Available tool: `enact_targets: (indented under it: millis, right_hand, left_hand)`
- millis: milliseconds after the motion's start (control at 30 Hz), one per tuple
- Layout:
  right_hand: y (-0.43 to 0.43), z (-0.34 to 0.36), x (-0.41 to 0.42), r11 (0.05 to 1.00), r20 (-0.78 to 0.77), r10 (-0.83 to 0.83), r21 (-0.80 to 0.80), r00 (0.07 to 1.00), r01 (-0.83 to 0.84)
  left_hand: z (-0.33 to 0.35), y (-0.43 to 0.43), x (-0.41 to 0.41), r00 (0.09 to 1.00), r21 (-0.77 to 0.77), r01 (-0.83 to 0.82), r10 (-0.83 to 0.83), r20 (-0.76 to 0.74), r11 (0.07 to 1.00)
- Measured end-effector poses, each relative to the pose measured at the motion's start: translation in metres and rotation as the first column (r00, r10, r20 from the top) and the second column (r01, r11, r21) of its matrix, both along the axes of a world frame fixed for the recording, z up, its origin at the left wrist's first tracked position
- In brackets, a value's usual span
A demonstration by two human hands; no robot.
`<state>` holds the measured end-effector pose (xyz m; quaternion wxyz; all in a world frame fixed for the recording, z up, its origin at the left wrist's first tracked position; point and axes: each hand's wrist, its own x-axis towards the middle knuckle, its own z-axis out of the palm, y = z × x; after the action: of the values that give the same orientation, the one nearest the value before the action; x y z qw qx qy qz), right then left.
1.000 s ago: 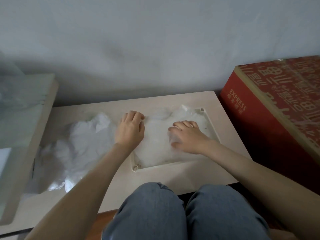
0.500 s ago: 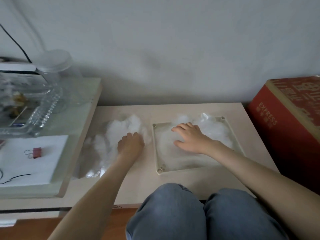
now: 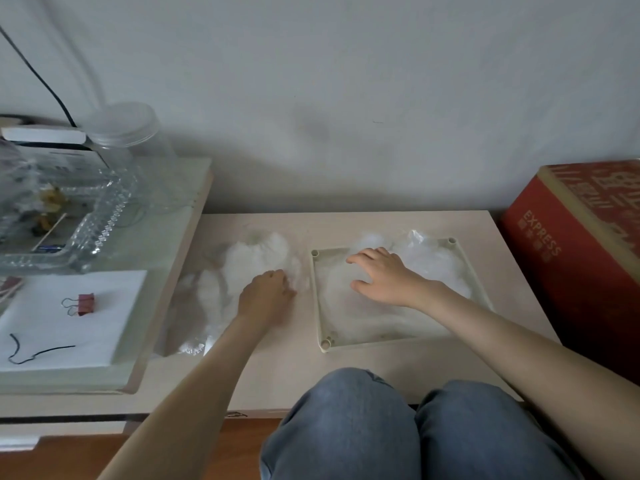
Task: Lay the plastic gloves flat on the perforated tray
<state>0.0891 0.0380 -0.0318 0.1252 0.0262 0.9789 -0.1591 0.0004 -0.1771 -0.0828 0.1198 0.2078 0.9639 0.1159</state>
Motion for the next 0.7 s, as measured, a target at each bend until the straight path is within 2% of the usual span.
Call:
enact_targets:
  millis: [133, 200, 267, 300, 333, 367, 400, 433, 467, 500, 533, 600, 700]
  right_hand:
    - [0.001, 0.001, 0.000, 1.000, 0.021, -0.006, -0.028, 1.000, 0.007]
    - [0.000, 0.002, 0.000, 0.999, 0.018, -0.014, -0.046, 1.000, 0.015]
    - [-0.001, 0.003, 0.000, 0.994, 0.006, -0.035, -0.104, 0.999, 0.036]
    - [-0.002, 0.004, 0.000, 0.983, 0.008, -0.062, -0.172, 0.998, 0.062]
    - [-0.004, 0.005, -0.001, 0.956, 0.021, -0.107, -0.274, 0.994, 0.109]
    - [-0.006, 0.006, -0.002, 0.897, 0.050, -0.172, -0.405, 0.984, 0.177]
    - [-0.009, 0.008, -0.003, 0.793, 0.106, -0.241, -0.552, 0.965, 0.259]
    - [-0.012, 0.010, -0.003, 0.647, 0.183, -0.291, -0.686, 0.939, 0.334]
    - [-0.014, 0.013, -0.004, 0.489, 0.258, -0.312, -0.781, 0.914, 0.387]
    - [-0.014, 0.014, -0.004, 0.347, 0.330, -0.306, -0.835, 0.893, 0.428]
    - [-0.012, 0.016, -0.005, 0.219, 0.395, -0.275, -0.862, 0.877, 0.457]
    - [-0.006, 0.018, -0.002, -0.019, 0.476, -0.190, -0.876, 0.859, 0.482]
    - [0.004, 0.015, 0.005, -0.343, 0.525, -0.152, -0.823, 0.838, 0.453]
  left_hand:
    - [0.005, -0.004, -0.004, 0.995, 0.124, -0.098, 0.097, 0.012, 0.988]
    - [0.011, -0.005, -0.005, 0.983, 0.184, -0.165, 0.177, -0.051, 0.969]
    - [0.027, -0.003, -0.001, 0.955, 0.319, -0.247, 0.286, -0.080, 0.915]
    - [0.040, 0.001, 0.002, 0.931, 0.424, -0.322, 0.366, -0.022, 0.847]
    - [0.054, 0.007, 0.004, 0.891, 0.560, -0.426, 0.435, 0.126, 0.711]
    - [0.070, 0.014, 0.004, 0.838, 0.684, -0.536, 0.412, 0.358, 0.495]
    - [0.085, 0.022, 0.004, 0.770, 0.726, -0.637, 0.251, 0.586, 0.259]
    - [0.099, 0.029, 0.006, 0.692, 0.689, -0.721, 0.012, 0.722, 0.068]
    - [0.112, 0.035, 0.007, 0.621, 0.625, -0.778, -0.225, 0.751, -0.059]
    - [0.122, 0.039, 0.009, 0.556, 0.552, -0.823, -0.395, 0.731, -0.136]
    - [0.130, 0.044, 0.012, 0.511, 0.492, -0.852, -0.496, 0.702, -0.181]
    - [0.138, 0.053, 0.020, 0.446, 0.387, -0.893, -0.577, 0.684, -0.231]
    - [0.134, 0.066, 0.029, 0.336, 0.239, -0.942, -0.688, 0.643, -0.236]
